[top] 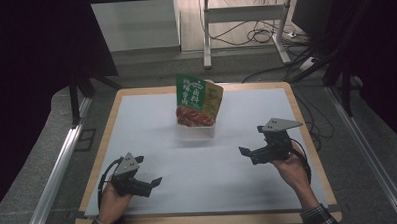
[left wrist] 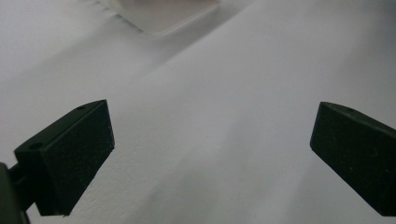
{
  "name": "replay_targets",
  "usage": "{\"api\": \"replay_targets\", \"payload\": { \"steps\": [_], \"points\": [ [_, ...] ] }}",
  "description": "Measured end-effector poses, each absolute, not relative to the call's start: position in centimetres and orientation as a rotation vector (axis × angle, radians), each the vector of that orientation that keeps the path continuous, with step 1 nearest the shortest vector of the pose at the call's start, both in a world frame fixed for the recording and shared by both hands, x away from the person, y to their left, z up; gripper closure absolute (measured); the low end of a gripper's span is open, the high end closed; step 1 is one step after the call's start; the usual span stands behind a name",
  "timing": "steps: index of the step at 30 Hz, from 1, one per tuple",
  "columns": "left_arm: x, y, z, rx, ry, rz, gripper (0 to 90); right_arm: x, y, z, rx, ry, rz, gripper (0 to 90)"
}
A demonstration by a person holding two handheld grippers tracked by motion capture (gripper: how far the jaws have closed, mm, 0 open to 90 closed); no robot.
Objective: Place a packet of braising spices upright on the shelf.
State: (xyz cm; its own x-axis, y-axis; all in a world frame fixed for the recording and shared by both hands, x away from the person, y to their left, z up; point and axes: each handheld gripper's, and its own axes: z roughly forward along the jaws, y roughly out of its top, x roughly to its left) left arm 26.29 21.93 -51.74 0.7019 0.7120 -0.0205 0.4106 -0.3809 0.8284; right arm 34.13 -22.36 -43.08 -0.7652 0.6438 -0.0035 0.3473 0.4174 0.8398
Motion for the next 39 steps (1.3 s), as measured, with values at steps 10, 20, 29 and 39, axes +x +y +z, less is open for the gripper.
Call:
{"api": "replay_targets", "payload": {
  "steps": [10,20,29,39],
  "points": [
    [26.3,22.0,-51.7,2.021,0.866,0.431,0.0,32.9,-23.2,-42.9,0.857,2.344,1.26,0.0],
    [26.3,22.0,-51.7,2.019,0.868,0.433,0.0,31.4,-24.6,-43.4,0.854,2.296,1.248,0.0],
    [26.3,22.0,-51.7,2.021,0.869,0.43,0.0,29.9,-26.7,-44.0,0.892,2.253,1.268,0.0],
    [26.3,22.0,-51.8,2.021,0.868,0.425,0.0,29.2,-28.3,-44.8,0.92,2.224,1.283,0.0]
  ]
}}
